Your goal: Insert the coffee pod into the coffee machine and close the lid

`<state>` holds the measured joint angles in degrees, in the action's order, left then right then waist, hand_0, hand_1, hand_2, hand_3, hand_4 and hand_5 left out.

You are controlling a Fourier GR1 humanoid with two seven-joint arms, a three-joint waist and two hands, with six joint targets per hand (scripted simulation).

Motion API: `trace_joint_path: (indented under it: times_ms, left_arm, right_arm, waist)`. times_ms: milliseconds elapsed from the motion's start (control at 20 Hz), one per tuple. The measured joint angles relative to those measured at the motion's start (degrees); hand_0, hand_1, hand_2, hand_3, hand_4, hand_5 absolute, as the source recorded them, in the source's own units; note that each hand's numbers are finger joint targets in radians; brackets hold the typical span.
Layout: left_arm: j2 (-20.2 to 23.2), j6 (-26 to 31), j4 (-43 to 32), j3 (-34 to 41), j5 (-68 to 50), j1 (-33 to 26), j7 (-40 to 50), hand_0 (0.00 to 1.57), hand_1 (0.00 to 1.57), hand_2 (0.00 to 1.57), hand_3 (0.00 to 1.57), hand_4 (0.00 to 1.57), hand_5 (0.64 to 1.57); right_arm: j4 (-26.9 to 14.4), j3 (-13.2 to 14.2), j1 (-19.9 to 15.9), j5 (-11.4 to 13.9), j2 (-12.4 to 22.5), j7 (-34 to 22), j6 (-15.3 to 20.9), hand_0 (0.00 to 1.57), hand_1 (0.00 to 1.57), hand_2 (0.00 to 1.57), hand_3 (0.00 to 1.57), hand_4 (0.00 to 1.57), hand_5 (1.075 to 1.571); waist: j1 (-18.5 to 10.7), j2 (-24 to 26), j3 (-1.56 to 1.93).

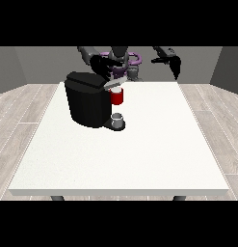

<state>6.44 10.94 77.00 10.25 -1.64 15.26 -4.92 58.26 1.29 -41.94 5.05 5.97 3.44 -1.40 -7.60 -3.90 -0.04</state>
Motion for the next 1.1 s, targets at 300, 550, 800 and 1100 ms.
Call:
trace_joint_path:
  times_ms: [300, 550, 800, 1100]
  left_arm:
    - [0.4, -0.1, -0.3, -0.1, -0.4, 0.6, -0.3, 0.00, 0.00, 0.00, 0.00, 0.00, 1.571]
    - [-0.3, 0.0, 0.4, -1.5, -0.4, 0.6, -1.3, 0.00, 0.00, 0.00, 0.00, 0.18, 1.571]
    - [-0.9, -0.9, 0.0, -1.8, 0.2, -1.5, -3.4, 0.00, 0.00, 0.00, 0.00, 0.21, 1.571]
    - [-1.5, -1.6, -1.6, -1.3, 0.0, -3.7, -4.2, 0.00, 0.00, 0.00, 0.00, 0.19, 1.571]
  right_arm:
    - [-1.1, -0.3, -3.9, 2.0, 0.9, -0.9, -0.8, 0.00, 0.00, 0.00, 0.00, 0.14, 1.571]
    - [-2.3, 0.3, -5.9, 2.4, -0.2, -0.3, 0.0, 0.00, 0.00, 0.00, 0.00, 0.03, 1.571]
    - [0.1, -2.9, -1.9, 1.6, -3.7, 2.8, -0.8, 0.00, 0.00, 0.00, 0.00, 0.35, 1.571]
    - [5.2, -8.1, 9.3, -5.4, -5.4, 6.6, -1.1, 0.00, 0.00, 0.00, 0.00, 0.16, 1.571]
  waist:
    - [-0.4, -0.5, 0.02]
    - [-0.9, -0.7, 0.04]
    - [0.7, 2.1, 0.04]
    - [4.3, 7.0, 0.04]
